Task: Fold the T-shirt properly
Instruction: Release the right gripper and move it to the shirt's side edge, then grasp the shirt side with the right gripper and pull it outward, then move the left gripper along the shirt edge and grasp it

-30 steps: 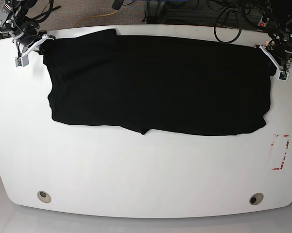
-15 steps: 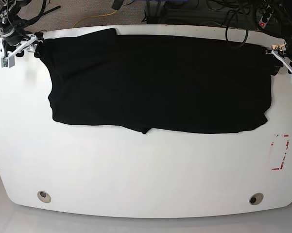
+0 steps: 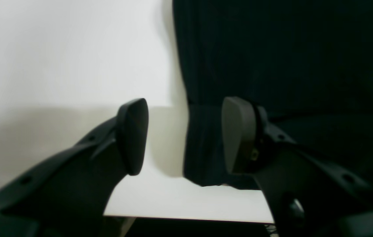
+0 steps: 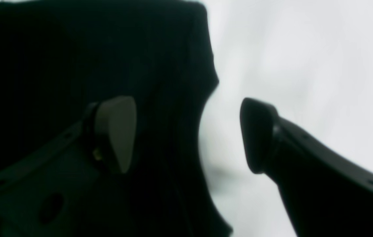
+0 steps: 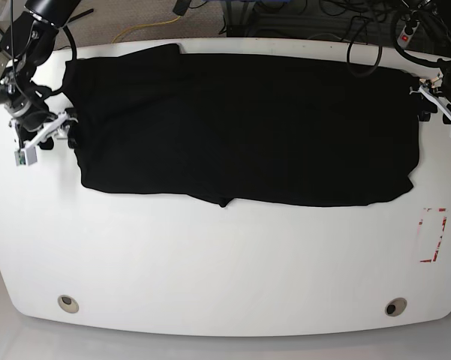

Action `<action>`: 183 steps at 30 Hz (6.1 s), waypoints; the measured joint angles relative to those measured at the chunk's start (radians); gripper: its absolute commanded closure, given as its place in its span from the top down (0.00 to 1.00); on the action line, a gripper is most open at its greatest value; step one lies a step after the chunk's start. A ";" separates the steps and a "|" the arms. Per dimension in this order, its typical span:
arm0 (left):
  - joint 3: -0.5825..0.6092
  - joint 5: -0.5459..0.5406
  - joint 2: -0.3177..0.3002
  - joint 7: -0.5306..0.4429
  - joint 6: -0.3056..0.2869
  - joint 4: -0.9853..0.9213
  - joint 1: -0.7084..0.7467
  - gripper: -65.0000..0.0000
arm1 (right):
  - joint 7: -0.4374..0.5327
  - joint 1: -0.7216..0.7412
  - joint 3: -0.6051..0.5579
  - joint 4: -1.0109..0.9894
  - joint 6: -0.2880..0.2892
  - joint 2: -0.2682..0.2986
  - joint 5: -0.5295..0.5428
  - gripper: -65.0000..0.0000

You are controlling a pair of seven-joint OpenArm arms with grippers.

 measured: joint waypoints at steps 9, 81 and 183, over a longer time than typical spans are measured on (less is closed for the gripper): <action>-0.072 0.011 -0.012 -0.002 0.000 -0.002 -0.047 0.50 | 0.000 0.220 -0.235 -0.178 -0.005 0.032 -0.006 0.73; 0.065 0.223 0.025 -0.005 0.000 -0.082 -0.143 0.50 | 0.109 0.491 -0.435 -0.358 -0.003 -0.248 -0.346 0.67; 0.336 0.376 0.044 -0.416 -0.005 -0.446 -0.174 0.50 | 0.351 0.570 -0.469 -0.360 -0.054 -0.171 -0.529 0.66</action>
